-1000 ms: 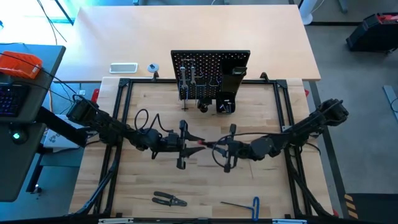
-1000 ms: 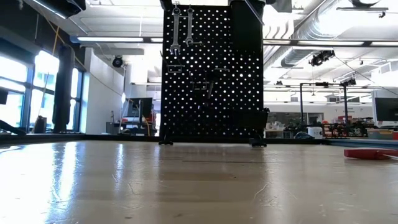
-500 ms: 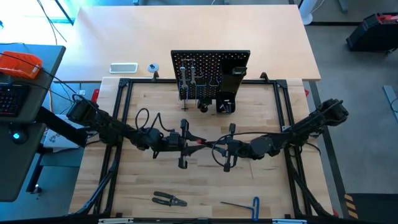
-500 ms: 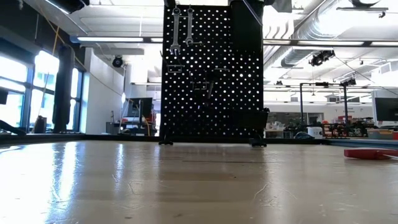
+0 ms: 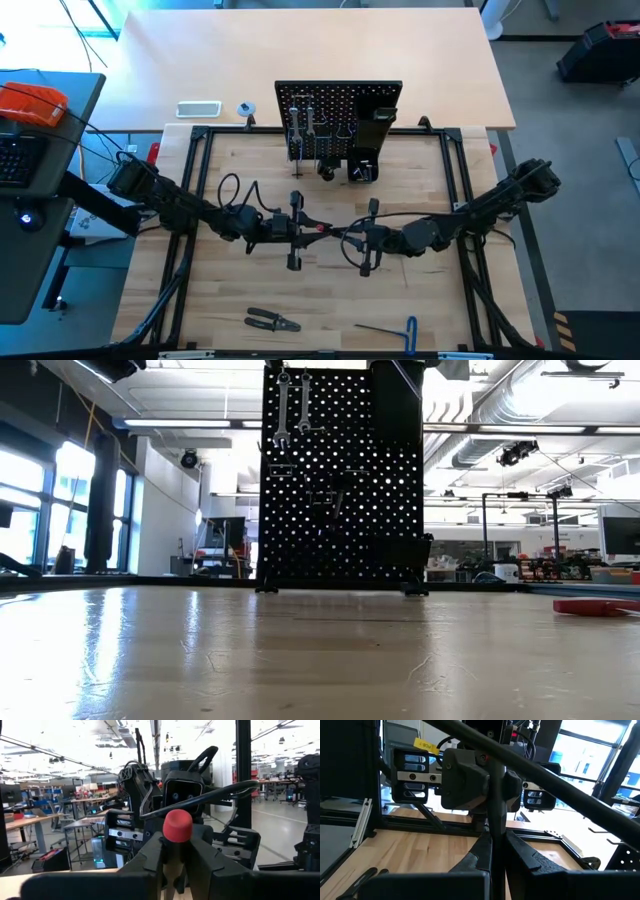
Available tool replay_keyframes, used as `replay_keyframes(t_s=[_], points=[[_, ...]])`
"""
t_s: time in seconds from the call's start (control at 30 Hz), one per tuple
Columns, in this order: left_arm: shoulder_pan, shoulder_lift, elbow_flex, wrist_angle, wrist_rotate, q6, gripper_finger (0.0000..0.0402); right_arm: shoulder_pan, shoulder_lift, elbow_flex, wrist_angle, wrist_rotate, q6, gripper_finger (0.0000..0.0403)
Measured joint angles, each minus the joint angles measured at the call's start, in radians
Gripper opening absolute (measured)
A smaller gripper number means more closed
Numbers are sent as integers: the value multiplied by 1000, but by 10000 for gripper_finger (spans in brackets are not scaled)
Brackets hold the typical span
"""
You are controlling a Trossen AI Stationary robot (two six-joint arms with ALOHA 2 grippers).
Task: Hang tools onto peg board
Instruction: Put the black nut into the top peg board bin
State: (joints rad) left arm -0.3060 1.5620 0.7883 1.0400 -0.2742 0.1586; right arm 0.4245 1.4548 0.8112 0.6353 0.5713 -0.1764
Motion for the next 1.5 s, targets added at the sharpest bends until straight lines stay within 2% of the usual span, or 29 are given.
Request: replay_keyframes(t_s=[0.2, 0.43, 0.6, 1.03, 1.27, 1.5], points=[[-1, 0, 0, 1, 7, 16, 45, 22, 0, 1, 0, 39, -16, 25], [-2, -9, 11, 8, 8, 39, 45, 78, -3, 1, 22, 215, -71, 93], [-5, -11, 55, -15, 15, 99, 45, 127, -3, 1, 28, 346, -119, 121], [-3, -45, 308, -438, -8, 254, 45, 285, -3, 0, 69, 698, -271, 126], [17, -45, 449, -621, -79, 351, 45, 362, -3, 0, 116, 788, -375, 126], [60, -45, 640, -838, -132, 429, 45, 419, -3, 0, 94, 862, -377, 126]])
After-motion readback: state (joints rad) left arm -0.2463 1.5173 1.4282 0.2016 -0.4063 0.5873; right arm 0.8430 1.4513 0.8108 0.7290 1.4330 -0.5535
